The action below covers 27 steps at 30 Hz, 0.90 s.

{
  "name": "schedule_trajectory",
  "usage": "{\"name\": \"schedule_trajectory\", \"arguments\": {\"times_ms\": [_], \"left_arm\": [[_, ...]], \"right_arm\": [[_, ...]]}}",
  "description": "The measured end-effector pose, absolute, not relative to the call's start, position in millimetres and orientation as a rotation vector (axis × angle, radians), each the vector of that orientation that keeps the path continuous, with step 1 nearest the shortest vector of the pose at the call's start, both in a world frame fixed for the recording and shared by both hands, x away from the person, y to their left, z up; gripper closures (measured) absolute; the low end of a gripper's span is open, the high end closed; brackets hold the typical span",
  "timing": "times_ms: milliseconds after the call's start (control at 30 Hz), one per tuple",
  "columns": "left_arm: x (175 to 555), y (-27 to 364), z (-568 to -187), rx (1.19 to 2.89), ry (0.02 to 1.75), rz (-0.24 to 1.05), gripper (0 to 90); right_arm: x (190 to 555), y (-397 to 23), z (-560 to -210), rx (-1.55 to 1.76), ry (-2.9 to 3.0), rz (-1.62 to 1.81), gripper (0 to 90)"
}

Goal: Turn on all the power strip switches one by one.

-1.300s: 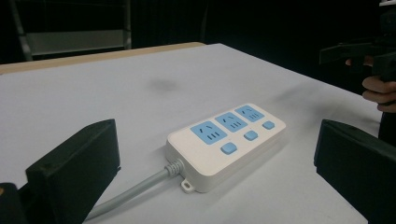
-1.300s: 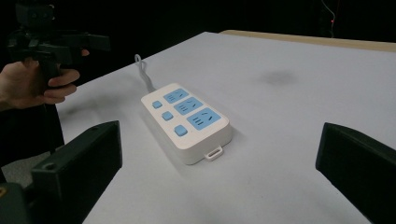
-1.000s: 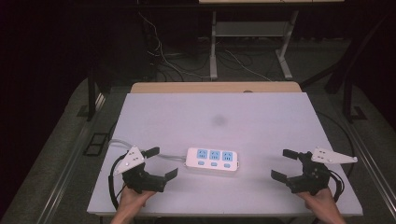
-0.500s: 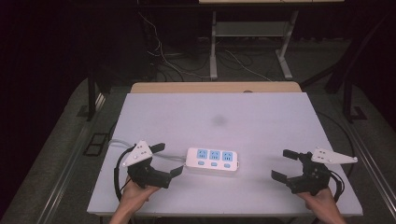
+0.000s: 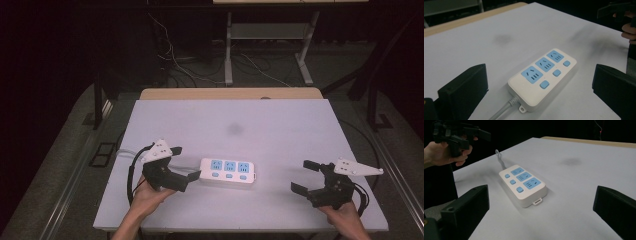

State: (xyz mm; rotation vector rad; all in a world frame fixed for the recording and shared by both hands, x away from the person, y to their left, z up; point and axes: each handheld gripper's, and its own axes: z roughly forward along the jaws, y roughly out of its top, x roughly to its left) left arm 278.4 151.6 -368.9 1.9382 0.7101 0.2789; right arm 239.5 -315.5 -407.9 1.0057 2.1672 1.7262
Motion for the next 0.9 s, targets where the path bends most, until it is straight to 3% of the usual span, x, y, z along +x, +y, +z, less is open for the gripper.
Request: {"name": "schedule_trajectory", "arguments": {"times_ms": [900], "left_arm": [[310, 108, -365, 2.203, 0.644, 0.178, 0.0]], "right_arm": [[240, -316, -408, 1.002, 2.172, 1.727, 0.4]]}}
